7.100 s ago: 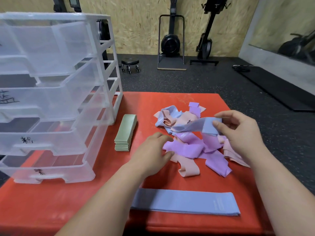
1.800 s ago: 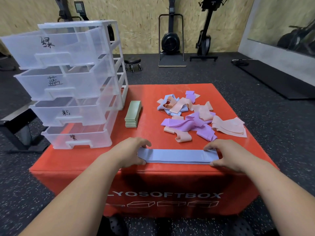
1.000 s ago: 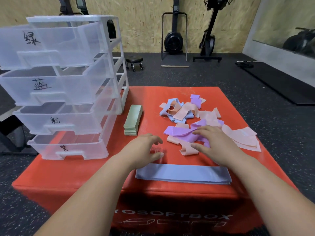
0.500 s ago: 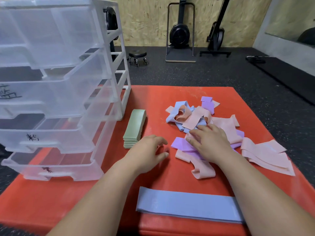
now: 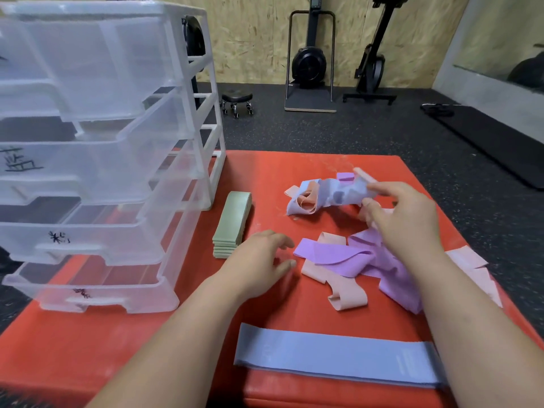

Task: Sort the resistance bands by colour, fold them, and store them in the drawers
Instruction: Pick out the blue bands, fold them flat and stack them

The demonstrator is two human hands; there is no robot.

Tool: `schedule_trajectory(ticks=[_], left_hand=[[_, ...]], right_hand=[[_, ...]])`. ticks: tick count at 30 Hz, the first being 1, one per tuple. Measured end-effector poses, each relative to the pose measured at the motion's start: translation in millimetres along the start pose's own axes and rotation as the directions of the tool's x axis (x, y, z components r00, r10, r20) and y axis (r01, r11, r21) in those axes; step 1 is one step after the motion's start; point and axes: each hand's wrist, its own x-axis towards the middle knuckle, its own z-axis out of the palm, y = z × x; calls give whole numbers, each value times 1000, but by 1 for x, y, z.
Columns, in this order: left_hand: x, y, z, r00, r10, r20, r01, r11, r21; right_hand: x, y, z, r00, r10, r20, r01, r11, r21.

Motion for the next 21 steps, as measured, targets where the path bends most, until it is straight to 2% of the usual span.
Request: schedule_trajectory(ticks=[3,9,12,14,18,20,21], left_hand=[[-4,11,-3,1000,14,-24,-15,1000,-11],[-11,32,-1,999,35,-12,-35,999,-19],[-12,38,1,999,32,-7,-32,999,-10],[-12,41,3,999,32,-2,-32,999,-6],[-8,45,6,999,37,3,-37,999,12],[-6,47,9,999,33,-1,-33,999,5],[-4,47,10,1000,30,-6,-30,1000,-8]], right_hand=[[-5,-1,-31,990,92,-110,-77,988,134],[-30,36,-41,962,240,134,-247,968,44],[-32,43,-49,963,206,174,-218,974,55],[-33,48,-54,964,178,200,-180,984,-8],[-37,61,-58,935,228,271,-194,970,-148],[-34,61,-62,938,224,264,-215,975,-63],[-31,58,-65,943,214,255,-233,971,49]])
